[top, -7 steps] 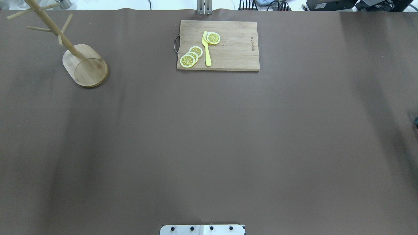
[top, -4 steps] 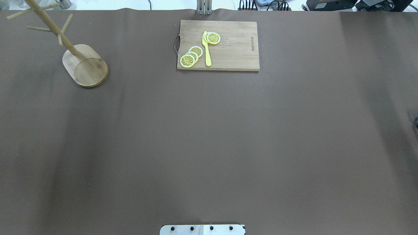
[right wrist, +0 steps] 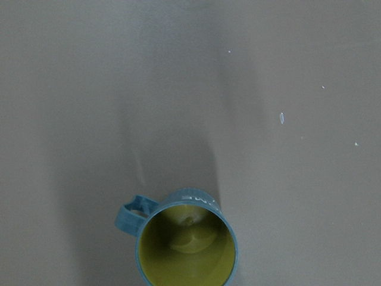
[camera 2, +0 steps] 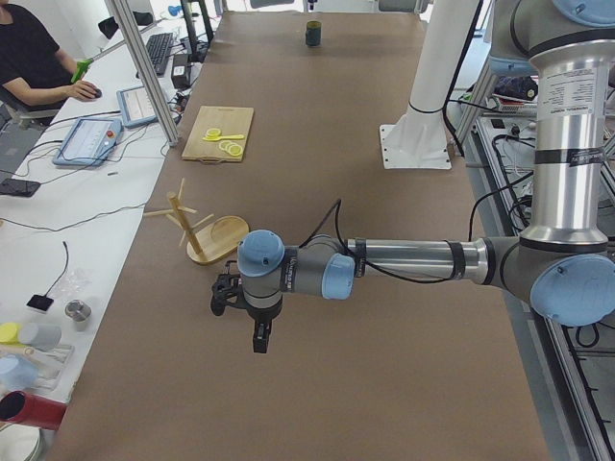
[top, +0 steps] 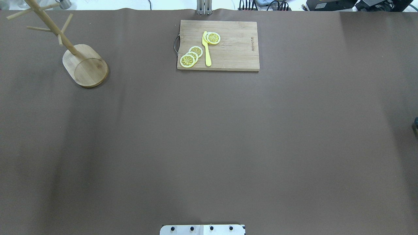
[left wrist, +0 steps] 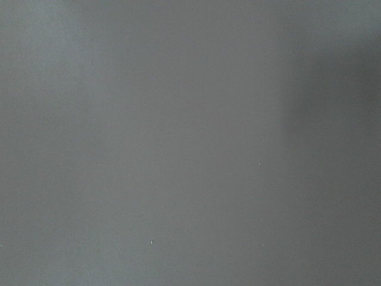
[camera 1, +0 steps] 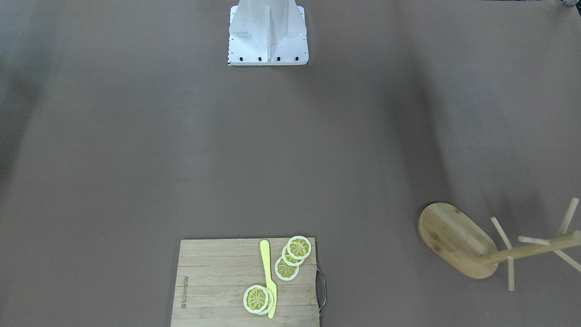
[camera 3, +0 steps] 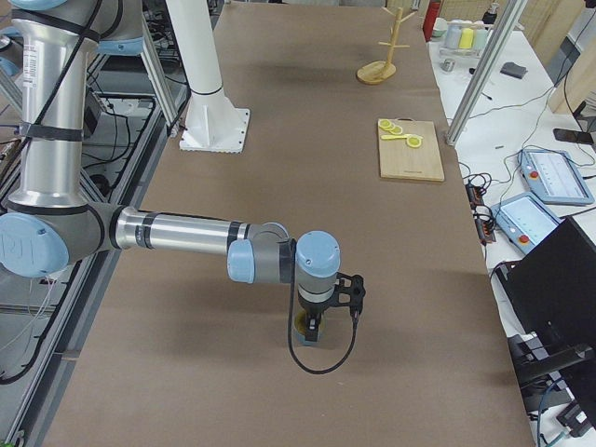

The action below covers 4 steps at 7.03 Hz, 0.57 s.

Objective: Hang cup on storage rack

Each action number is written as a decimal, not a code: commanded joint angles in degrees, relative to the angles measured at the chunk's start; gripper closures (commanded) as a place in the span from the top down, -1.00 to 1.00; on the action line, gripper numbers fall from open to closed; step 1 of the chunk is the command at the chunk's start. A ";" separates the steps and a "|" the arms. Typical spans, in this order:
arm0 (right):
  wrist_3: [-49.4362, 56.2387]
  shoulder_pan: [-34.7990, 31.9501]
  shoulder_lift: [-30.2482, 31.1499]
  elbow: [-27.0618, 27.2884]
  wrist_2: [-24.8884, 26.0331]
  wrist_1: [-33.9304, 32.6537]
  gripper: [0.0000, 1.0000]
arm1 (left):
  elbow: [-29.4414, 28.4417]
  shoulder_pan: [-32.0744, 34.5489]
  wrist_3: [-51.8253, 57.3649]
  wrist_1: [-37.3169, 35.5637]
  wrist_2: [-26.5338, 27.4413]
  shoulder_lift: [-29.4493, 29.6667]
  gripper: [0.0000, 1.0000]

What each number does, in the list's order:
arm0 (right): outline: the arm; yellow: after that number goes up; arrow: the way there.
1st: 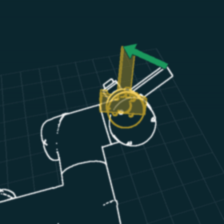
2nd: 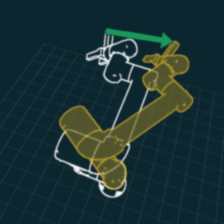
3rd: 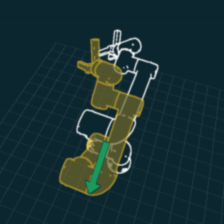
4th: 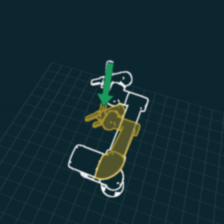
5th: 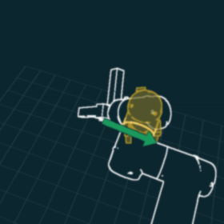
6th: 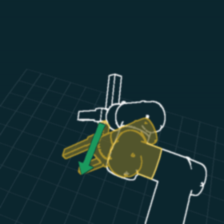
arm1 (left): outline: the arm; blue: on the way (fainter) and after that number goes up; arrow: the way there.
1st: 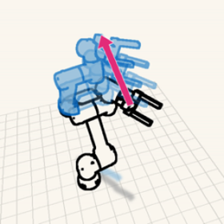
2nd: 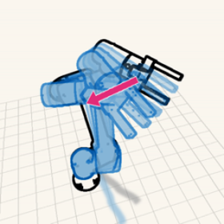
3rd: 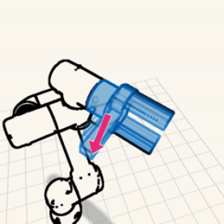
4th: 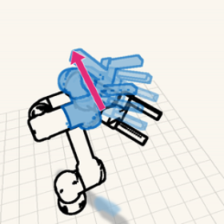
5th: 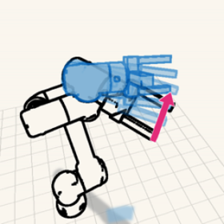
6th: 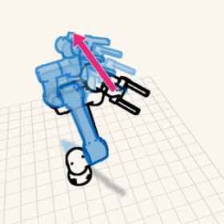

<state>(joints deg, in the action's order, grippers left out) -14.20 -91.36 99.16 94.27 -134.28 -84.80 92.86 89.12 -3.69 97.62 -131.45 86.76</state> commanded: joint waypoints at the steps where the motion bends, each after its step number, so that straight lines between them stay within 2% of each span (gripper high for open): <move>1: -5.75 -0.14 0.42 -3.37 -0.46 0.16 1.00 | -0.05 0.00 0.00 -0.06 -0.03 0.34 0.96; 4: -5.75 1.70 0.33 -4.97 -2.83 0.51 1.00 | -0.22 -0.09 -0.09 -0.06 -0.03 0.61 0.96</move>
<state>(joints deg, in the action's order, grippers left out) -19.87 -90.68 99.50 89.71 -136.28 -84.39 92.76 89.10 -3.75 97.51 -131.48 87.21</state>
